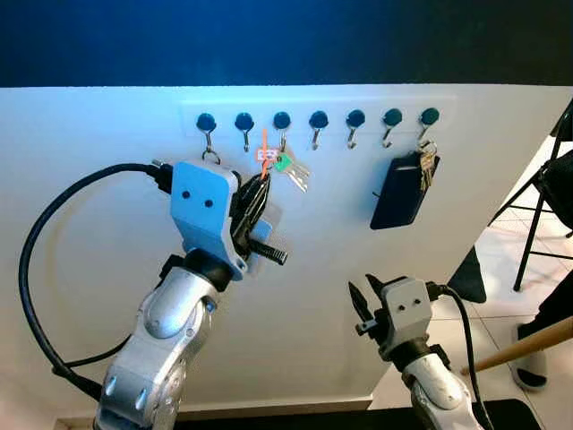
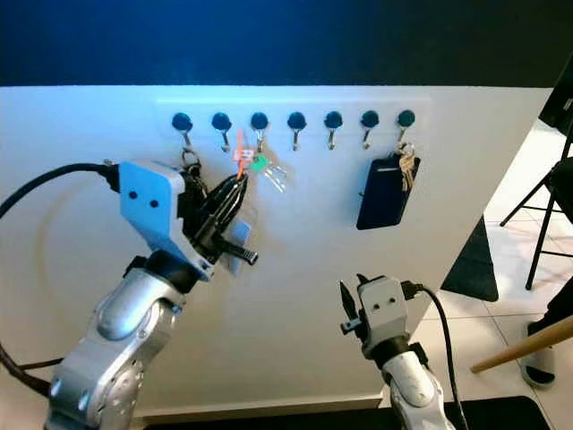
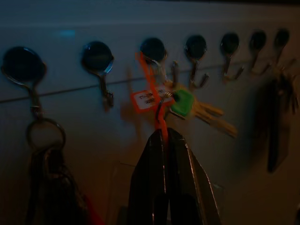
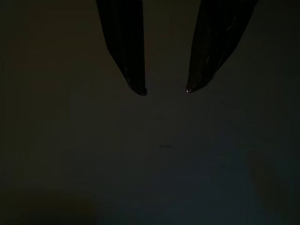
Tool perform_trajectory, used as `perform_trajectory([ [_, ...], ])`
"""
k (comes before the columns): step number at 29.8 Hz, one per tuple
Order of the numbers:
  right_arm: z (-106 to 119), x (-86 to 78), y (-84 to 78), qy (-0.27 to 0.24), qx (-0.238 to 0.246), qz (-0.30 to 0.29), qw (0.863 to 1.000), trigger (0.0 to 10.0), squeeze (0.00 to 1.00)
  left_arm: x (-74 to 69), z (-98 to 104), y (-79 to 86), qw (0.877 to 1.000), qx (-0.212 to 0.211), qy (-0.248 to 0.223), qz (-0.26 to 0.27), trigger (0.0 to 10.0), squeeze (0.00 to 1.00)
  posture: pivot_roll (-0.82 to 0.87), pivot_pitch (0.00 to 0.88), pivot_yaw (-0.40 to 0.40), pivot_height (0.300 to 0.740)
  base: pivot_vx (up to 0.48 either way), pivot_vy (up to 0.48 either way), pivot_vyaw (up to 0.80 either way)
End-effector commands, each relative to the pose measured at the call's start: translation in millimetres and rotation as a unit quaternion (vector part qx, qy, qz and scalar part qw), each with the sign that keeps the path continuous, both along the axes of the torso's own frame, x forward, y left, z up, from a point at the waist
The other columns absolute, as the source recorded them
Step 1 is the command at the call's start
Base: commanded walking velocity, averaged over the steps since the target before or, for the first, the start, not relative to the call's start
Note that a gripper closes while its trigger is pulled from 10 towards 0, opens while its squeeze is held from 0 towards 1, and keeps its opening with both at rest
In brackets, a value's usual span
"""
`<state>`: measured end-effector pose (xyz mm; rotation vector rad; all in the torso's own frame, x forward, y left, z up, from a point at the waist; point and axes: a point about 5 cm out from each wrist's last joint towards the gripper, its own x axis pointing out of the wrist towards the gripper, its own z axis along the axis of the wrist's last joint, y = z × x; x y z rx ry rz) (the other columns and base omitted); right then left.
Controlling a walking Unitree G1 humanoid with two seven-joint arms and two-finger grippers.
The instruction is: Hang keys on a hook
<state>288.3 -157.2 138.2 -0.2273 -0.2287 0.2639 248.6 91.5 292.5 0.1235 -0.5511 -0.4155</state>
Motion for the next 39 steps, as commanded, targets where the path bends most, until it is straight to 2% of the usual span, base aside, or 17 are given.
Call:
perform_trajectory([
  [1,-5,-0.8,-0.6,0.01,-0.001,0.0,1.0,10.0,0.0,1.0,-9,-2.0,0.999,0.041,-0.003,0.009,10.0,0.0,0.05,0.191,0.0,0.74,0.0,0.0,0.0],
  [4,-5,-0.6,0.2,0.01,-0.001,0.002,1.0,10.0,0.0,2.3,-10,-5.0,0.999,0.051,-0.011,0.008,10.0,0.0,0.05,0.191,0.0,0.74,0.0,0.0,0.0],
  [5,-5,-0.6,0.4,0.011,-0.001,0.002,1.0,10.0,0.0,3.0,-8,-6.8,0.999,0.047,-0.014,0.004,10.0,0.85,0.05,0.191,-0.001,0.74,0.0,0.0,0.0],
  [6,-5,-0.6,0.6,0.011,-0.001,0.002,1.0,10.0,0.0,3.4,-7,-8.2,0.999,0.043,-0.015,-0.001,10.0,1.0,0.05,0.191,0.0,0.74,0.0,0.0,0.0],
  [12,-5,-0.8,1.3,0.01,0.001,0.002,1.0,10.0,0.0,4.8,1,-11.4,1.0,0.014,-0.017,-0.006,10.0,1.0,0.05,0.192,0.007,0.74,0.0,0.0,0.0],
  [13,-5,-1.3,0.9,0.01,0.001,0.0,1.0,10.0,0.0,4.1,4,-11.9,1.0,0.003,-0.015,-0.017,10.0,0.0,0.05,0.192,0.011,0.74,0.0,0.0,0.0],
  [16,-6,-2.9,-0.2,0.011,0.001,-0.003,1.0,10.0,0.0,2.4,8,-11.6,0.999,-0.017,-0.01,-0.04,10.0,0.0,0.05,0.192,0.013,0.74,0.0,0.0,0.0],
  [19,-7,-3.9,-0.9,0.011,0.002,-0.005,1.0,10.0,0.0,4.9,5,-3.0,0.999,-0.03,0.009,-0.041,10.0,0.0,0.04,0.192,0.018,0.74,0.0,0.0,0.0],
  [20,-7,-4.3,-1.6,0.011,0.002,-0.007,1.0,10.0,0.0,8.1,1,6.2,0.999,-0.039,0.024,-0.028,10.0,0.0,0.04,0.192,0.018,0.74,0.0,0.0,0.0],
  [23,-8,-4.7,-2.6,0.012,0.002,-0.009,1.0,10.0,0.0,12.3,-6,20.4,0.999,-0.04,0.034,0.012,10.0,0.0,0.05,0.192,0.021,0.74,0.0,0.0,0.0],
  [25,-9,-5.2,-3.3,0.013,0.002,-0.01,1.0,10.0,0.0,13.6,-14,30.2,0.998,-0.03,0.043,0.04,10.0,0.0,0.05,0.192,0.019,0.74,0.0,0.0,0.0],
  [28,-12,-6.0,-4.1,0.018,-0.001,-0.01,1.0,10.0,0.0,8.4,-34,38.3,0.996,-0.001,0.064,0.066,10.0,0.0,0.05,0.193,0.014,0.74,0.0,0.0,0.0],
  [30,-14,-6.3,-5.3,0.023,-0.003,-0.012,1.0,10.0,0.0,3.7,-46,39.8,0.994,0.013,0.083,0.067,10.0,0.0,0.06,0.192,0.012,0.74,0.0,0.0,0.0],
  [31,-14,-6.3,-5.3,0.023,-0.003,-0.012,1.0,10.0,0.0,3.7,-46,39.8,0.994,0.013,0.083,0.067,10.0,0.0,0.06,0.192,0.012,0.74,0.0,0.0,0.0],
  [32,-18,-6.8,-7.0,0.028,-0.006,-0.013,1.0,10.0,0.0,-0.8,-59,40.4,0.992,0.022,0.105,0.065,10.0,0.0,0.06,0.191,0.011,0.74,0.0,0.0,0.0],
  [37,-23,-8.9,-10.1,0.037,-0.012,-0.016,0.999,10.0,0.0,-7.0,-77,41.5,0.988,0.028,0.14,0.063,10.0,0.0,0.07,0.188,0.009,0.74,0.0,0.0,0.0],
  [39,-31,-11.9,-14.5,0.049,-0.017,-0.025,0.998,10.0,0.0,-10.0,-92,42.6,0.984,0.034,0.162,0.069,10.0,0.0,0.07,0.188,0.009,0.74,0.0,0.0,0.0],
])
